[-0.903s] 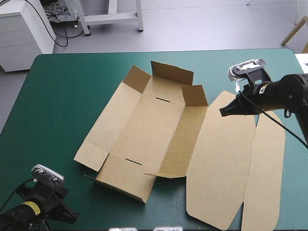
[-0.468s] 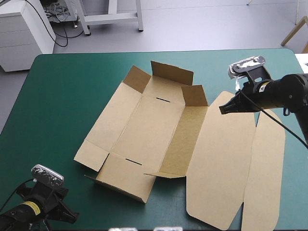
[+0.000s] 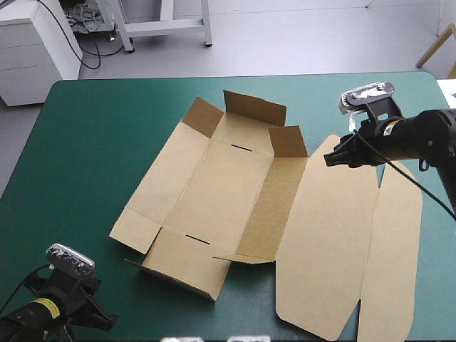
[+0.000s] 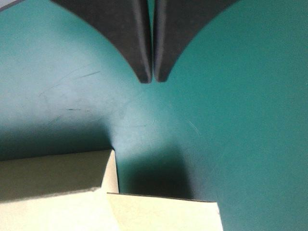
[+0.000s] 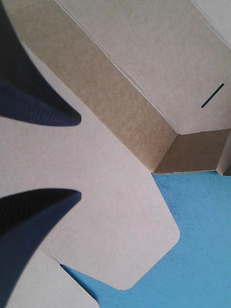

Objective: Fold the box

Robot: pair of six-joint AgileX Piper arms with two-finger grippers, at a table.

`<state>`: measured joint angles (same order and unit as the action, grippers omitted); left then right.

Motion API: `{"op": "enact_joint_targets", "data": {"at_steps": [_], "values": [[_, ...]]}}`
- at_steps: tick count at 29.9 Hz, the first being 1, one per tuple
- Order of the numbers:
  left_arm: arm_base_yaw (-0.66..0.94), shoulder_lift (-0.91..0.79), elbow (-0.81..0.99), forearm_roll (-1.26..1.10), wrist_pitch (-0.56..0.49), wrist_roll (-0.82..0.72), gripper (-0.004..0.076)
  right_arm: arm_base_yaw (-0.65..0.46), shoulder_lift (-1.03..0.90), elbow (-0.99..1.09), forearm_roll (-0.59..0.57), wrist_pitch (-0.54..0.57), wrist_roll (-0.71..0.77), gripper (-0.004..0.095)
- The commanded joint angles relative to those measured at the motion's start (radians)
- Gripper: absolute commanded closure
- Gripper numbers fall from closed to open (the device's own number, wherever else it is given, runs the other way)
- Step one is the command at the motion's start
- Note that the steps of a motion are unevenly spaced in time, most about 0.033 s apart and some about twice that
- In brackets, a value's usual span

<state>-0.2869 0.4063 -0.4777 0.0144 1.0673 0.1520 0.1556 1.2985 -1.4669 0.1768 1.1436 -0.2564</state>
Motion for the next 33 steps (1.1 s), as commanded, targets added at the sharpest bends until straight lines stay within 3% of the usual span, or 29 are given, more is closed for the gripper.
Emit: {"op": "enact_joint_targets", "data": {"at_steps": [1,4,18,23,33], "values": [[-0.001,0.008,-0.023,0.0,-0.05,-0.007,0.0734,-0.007,-0.024,-0.03,0.014,-0.041,0.005,0.0308],[-0.001,0.008,-0.023,0.0,-0.05,-0.007,0.0734,-0.007,-0.024,-0.03,0.014,-0.051,0.006,0.0264],[-0.001,0.008,-0.023,0.0,-0.05,-0.007,0.0734,-0.007,-0.003,-0.03,0.054,-0.166,-0.017,0.0264],[-0.001,0.008,-0.023,0.0,-0.05,-0.007,0.0734,-0.007,0.077,-0.058,0.073,-0.187,-0.089,0.0264],[-0.001,0.008,-0.023,0.0,-0.05,-0.007,0.0734,-0.007,0.332,-0.312,0.167,-0.184,-0.239,0.0264]]}}
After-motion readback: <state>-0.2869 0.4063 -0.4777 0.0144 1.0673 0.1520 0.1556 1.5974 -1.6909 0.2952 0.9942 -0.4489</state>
